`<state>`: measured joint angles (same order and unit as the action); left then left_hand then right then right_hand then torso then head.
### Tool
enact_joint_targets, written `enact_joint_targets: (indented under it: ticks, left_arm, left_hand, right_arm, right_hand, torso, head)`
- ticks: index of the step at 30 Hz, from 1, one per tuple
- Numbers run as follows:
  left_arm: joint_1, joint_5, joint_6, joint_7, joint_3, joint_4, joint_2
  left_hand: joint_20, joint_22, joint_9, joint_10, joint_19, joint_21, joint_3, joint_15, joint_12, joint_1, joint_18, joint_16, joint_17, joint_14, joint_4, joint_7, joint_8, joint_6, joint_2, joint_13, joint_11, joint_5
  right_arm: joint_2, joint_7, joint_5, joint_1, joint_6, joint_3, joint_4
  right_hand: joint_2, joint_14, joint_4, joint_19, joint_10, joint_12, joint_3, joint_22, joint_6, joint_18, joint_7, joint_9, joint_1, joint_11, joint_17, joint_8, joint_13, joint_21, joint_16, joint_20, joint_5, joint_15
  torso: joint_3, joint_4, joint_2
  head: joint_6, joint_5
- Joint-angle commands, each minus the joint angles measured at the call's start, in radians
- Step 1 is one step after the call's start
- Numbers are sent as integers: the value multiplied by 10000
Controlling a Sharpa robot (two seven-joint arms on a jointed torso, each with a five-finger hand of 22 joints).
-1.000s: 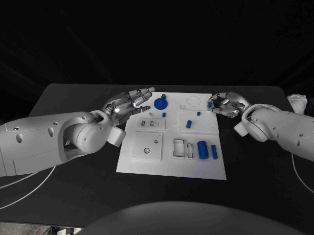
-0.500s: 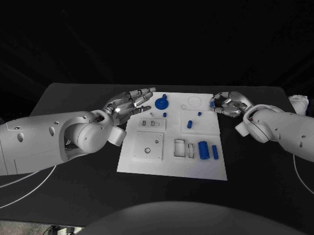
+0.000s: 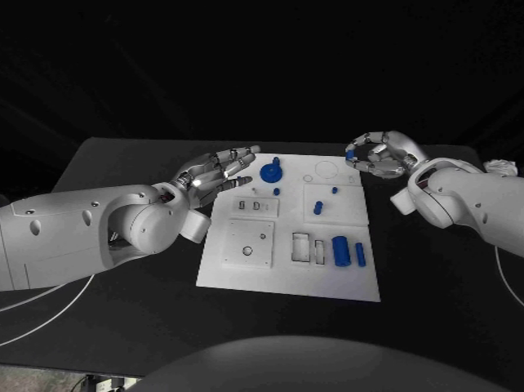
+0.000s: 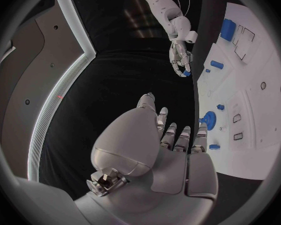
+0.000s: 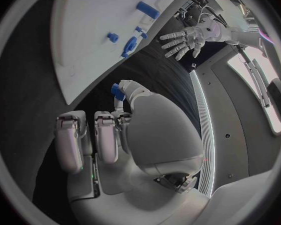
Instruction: Assemble the parts on the task board
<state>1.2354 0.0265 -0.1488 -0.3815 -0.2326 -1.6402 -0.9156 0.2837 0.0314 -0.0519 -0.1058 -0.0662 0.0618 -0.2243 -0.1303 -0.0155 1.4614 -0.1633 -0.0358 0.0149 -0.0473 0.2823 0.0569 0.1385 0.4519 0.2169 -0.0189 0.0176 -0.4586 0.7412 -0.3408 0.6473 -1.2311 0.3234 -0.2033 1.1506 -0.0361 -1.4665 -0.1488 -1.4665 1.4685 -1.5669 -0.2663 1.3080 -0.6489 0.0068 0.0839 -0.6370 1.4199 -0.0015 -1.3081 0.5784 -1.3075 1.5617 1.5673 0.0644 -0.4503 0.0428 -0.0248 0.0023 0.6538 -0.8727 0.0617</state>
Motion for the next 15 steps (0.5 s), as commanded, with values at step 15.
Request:
enact_joint_targets:
  ticks: [15]
  left_arm:
    - [8, -185, -129, -412, 7, -32, -351]
  left_hand:
    - [45, 20, -26, -60, -59, 70, -95, -83, -47, -256, -149, -93, 21, -1, 101, 115, 93, 95, 49, -19, 107, 22]
  right_arm:
    - [-1267, 2047, 1206, -227, -1747, 0, 1657]
  right_hand:
    - [-2, -1043, -9, -757, 1023, -39, 64, 2524, -259, 7, 218, 345, -119, 283, -2627, -184, -2633, -113, 35, 255, -148, -265]
  torso:
    - [-12, 53, -18]
  head:
    - [1, 50]
